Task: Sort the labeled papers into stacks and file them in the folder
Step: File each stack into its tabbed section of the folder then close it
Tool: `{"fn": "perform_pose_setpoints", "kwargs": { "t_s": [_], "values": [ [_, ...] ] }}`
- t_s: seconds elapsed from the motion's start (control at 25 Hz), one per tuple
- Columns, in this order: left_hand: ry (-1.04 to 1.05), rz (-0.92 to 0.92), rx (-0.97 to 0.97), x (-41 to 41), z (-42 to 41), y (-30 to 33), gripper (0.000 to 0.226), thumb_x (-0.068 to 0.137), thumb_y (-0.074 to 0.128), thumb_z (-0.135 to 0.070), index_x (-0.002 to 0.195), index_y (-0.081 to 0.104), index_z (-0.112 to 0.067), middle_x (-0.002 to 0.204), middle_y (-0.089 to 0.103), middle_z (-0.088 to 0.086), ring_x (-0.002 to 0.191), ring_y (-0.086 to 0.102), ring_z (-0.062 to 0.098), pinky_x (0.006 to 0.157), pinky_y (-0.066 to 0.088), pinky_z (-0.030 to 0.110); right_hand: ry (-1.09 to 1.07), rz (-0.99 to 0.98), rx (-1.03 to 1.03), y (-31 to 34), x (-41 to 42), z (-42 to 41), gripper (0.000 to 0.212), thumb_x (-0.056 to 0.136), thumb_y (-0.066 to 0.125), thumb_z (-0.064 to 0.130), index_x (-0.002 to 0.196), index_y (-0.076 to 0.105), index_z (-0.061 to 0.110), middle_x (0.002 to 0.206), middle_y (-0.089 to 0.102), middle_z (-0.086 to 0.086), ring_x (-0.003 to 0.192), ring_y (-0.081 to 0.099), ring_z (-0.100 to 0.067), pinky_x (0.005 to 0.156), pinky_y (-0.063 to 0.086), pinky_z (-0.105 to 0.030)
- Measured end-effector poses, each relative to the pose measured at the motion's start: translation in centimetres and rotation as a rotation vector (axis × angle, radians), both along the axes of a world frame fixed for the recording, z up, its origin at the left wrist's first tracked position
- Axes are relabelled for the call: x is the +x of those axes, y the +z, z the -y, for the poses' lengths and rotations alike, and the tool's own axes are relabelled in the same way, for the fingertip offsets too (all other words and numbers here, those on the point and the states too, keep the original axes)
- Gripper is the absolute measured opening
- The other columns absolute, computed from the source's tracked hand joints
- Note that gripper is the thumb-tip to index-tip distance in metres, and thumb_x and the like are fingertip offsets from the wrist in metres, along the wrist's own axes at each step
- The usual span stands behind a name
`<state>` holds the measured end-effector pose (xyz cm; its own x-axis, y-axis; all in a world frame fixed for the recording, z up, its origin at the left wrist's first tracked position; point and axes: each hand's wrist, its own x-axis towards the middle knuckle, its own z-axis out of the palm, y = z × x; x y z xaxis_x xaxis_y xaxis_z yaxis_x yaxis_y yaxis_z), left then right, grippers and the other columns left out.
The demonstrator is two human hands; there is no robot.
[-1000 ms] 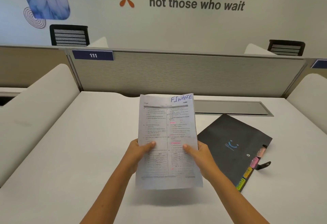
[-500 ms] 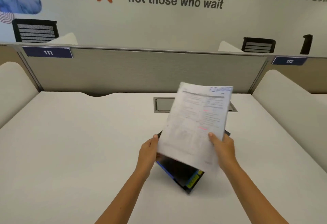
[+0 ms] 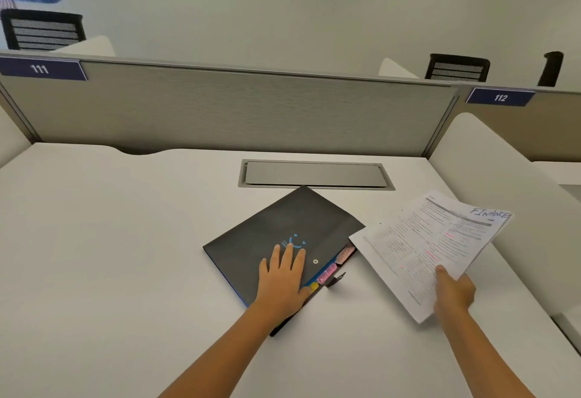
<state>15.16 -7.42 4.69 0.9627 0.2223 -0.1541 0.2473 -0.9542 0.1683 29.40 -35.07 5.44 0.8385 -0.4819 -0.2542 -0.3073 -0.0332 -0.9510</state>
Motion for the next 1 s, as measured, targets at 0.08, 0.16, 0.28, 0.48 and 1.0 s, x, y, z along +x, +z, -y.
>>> {"fn": "perform_pose_setpoints", "kwargs": {
  "t_s": [0.08, 0.16, 0.28, 0.48, 1.0],
  "values": [
    [0.001, 0.014, 0.016, 0.3, 0.0, 0.6, 0.070, 0.095, 0.041, -0.048, 0.151, 0.010, -0.020, 0.158, 0.016, 0.004, 0.145, 0.017, 0.030, 0.112, 0.027, 0.047, -0.035, -0.017, 0.000, -0.8, -0.1, 1.1, 0.035, 0.093, 0.057, 0.012, 0.126, 0.053, 0.001, 0.126, 0.058, -0.019, 0.111, 0.056, -0.039, 0.092, 0.047, -0.044],
    [-0.022, 0.058, 0.036, 0.5, -0.1, 1.9, 0.058, 0.098, 0.039, -0.038, 0.148, 0.018, -0.019, 0.149, 0.036, 0.001, 0.131, 0.041, 0.025, 0.096, 0.043, 0.039, -0.048, -0.026, -0.006, -1.3, -0.2, 1.7, 0.035, 0.093, 0.057, 0.012, 0.126, 0.053, 0.001, 0.125, 0.058, -0.020, 0.110, 0.057, -0.039, 0.092, 0.047, -0.044],
    [-0.054, 0.125, 0.088, 0.6, -0.5, 4.8, 0.042, 0.099, 0.038, -0.019, 0.138, 0.024, -0.018, 0.104, 0.057, 0.002, 0.079, 0.060, 0.022, 0.060, 0.043, 0.032, -0.015, -0.025, -0.023, -1.8, -0.3, 1.8, 0.036, 0.092, 0.057, 0.012, 0.126, 0.053, 0.002, 0.125, 0.058, -0.020, 0.110, 0.057, -0.039, 0.095, 0.047, -0.047],
    [-0.169, 0.152, 0.273, 0.7, -3.5, 7.8, 0.048, 0.092, 0.044, 0.000, 0.127, 0.019, -0.020, 0.110, 0.051, 0.007, 0.057, 0.051, 0.024, 0.042, 0.027, 0.029, 0.071, -0.030, -0.051, -1.7, -0.9, 0.7, 0.035, 0.092, 0.057, 0.012, 0.124, 0.053, -0.002, 0.123, 0.058, -0.023, 0.111, 0.056, -0.040, 0.095, 0.046, -0.046],
    [-0.066, 0.014, 0.282, 1.6, -7.4, 11.1, 0.077, 0.071, 0.063, -0.067, 0.123, 0.043, -0.014, 0.117, 0.049, 0.001, 0.094, 0.058, 0.024, 0.072, 0.044, 0.035, 0.225, -0.097, -0.086, -1.6, -2.7, -2.3, 0.027, 0.092, 0.057, 0.015, 0.115, 0.057, 0.001, 0.116, 0.062, -0.022, 0.089, 0.055, -0.031, 0.086, 0.050, -0.046]
  ]
}}
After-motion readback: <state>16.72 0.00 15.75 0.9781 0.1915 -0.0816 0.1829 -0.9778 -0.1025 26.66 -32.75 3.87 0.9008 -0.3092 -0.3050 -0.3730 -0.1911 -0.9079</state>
